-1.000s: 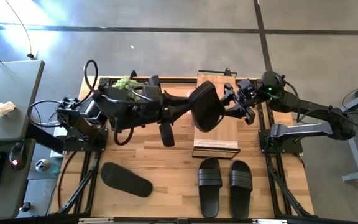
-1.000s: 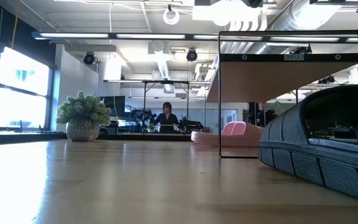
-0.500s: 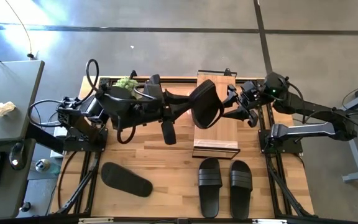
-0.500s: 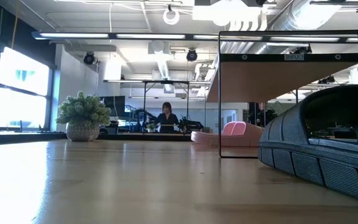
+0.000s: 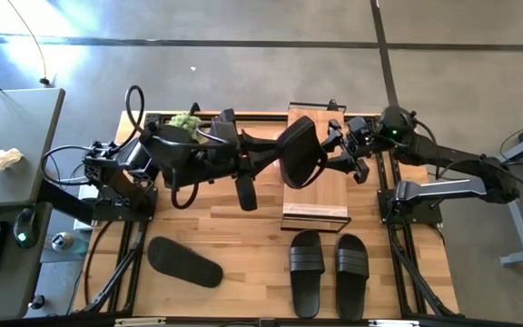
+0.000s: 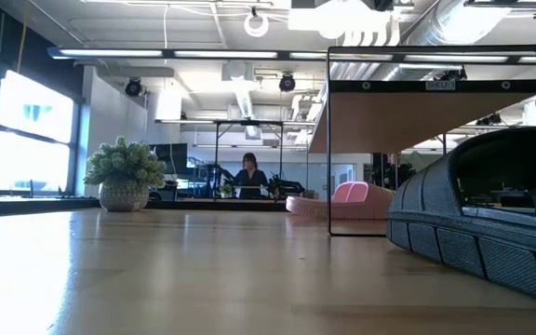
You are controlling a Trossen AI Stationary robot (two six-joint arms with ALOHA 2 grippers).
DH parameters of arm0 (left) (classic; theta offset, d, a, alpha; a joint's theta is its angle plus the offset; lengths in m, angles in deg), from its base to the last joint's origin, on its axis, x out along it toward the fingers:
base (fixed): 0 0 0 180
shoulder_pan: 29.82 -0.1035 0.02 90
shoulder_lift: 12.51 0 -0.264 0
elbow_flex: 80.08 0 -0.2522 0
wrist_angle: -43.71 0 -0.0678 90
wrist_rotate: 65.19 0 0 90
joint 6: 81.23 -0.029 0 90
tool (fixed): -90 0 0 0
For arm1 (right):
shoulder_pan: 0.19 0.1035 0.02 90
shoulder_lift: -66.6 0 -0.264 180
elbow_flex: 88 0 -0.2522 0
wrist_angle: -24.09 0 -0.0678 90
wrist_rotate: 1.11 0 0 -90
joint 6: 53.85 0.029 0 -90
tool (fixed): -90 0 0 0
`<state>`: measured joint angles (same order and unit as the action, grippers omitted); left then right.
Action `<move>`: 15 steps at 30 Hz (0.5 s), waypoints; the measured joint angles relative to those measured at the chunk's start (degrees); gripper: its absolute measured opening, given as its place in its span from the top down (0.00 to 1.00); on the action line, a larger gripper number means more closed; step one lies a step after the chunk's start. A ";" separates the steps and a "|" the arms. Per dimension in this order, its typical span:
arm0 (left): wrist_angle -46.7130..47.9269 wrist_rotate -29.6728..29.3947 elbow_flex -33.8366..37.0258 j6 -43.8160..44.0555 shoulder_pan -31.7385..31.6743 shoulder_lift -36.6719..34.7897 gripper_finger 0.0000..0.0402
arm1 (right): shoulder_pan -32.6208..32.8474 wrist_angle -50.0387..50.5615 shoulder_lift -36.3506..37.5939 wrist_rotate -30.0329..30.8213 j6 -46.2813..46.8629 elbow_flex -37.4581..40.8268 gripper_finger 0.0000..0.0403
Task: Pick and place slides into the shelf
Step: Put the black slipper under the shelf
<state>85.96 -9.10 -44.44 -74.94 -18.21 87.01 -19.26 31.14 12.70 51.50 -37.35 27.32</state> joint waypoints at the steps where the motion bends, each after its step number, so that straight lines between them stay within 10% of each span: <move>1: 0.00 0.00 0.00 0.05 0.00 0.00 0.91 | 0.00 -0.60 -0.68 -0.60 0.15 0.00 0.53; 15: 0.48 0.04 0.00 0.19 0.00 0.00 0.91 | 3.77 -6.48 -5.90 2.67 1.59 0.00 0.59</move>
<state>86.44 -9.06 -44.44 -74.75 -18.21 87.01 -15.49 24.66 6.80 54.17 -35.76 27.32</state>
